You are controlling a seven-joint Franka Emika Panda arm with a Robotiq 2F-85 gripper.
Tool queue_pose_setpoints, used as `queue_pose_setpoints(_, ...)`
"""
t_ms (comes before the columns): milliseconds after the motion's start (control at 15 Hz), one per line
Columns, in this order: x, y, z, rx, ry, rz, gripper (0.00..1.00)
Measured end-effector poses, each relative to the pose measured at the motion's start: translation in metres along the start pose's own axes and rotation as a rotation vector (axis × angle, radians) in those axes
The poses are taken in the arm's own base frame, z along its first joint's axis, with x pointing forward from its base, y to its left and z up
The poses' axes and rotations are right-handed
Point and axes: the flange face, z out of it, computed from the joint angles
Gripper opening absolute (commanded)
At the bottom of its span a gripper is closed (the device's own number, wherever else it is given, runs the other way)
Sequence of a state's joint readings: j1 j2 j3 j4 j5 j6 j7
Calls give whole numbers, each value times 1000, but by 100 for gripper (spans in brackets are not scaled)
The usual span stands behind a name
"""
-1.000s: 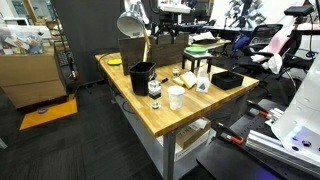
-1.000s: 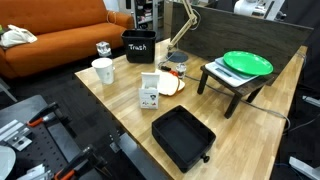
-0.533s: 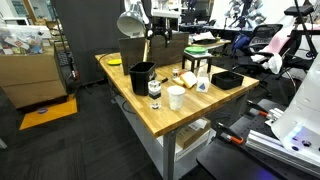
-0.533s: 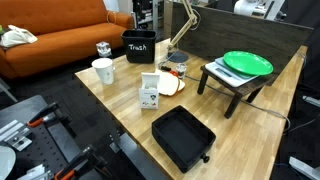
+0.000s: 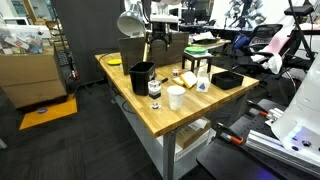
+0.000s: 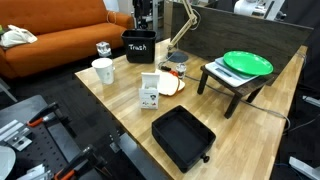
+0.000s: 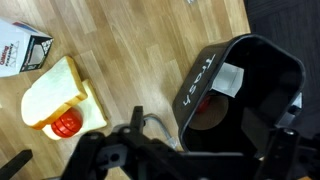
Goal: Move the black bin to the right
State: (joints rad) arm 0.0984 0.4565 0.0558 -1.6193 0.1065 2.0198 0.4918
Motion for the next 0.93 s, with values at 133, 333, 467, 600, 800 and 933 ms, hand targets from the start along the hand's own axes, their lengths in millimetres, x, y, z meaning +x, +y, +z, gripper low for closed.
queue_pose_setpoints(133, 7, -8, 14, 4, -12, 18, 100)
queue_pose_setpoints(333, 18, -24, 30, 21, -22, 41, 100)
queue_pose_setpoints(467, 24, -30, 41, 24, -28, 65, 100)
queue_pose_setpoints(600, 28, -33, 52, 28, -40, 87, 100)
queue_pose_setpoints(800, 33, -34, 62, 39, -55, 114, 100)
queue_pose_setpoints(933, 36, -35, 64, 46, -59, 127, 100)
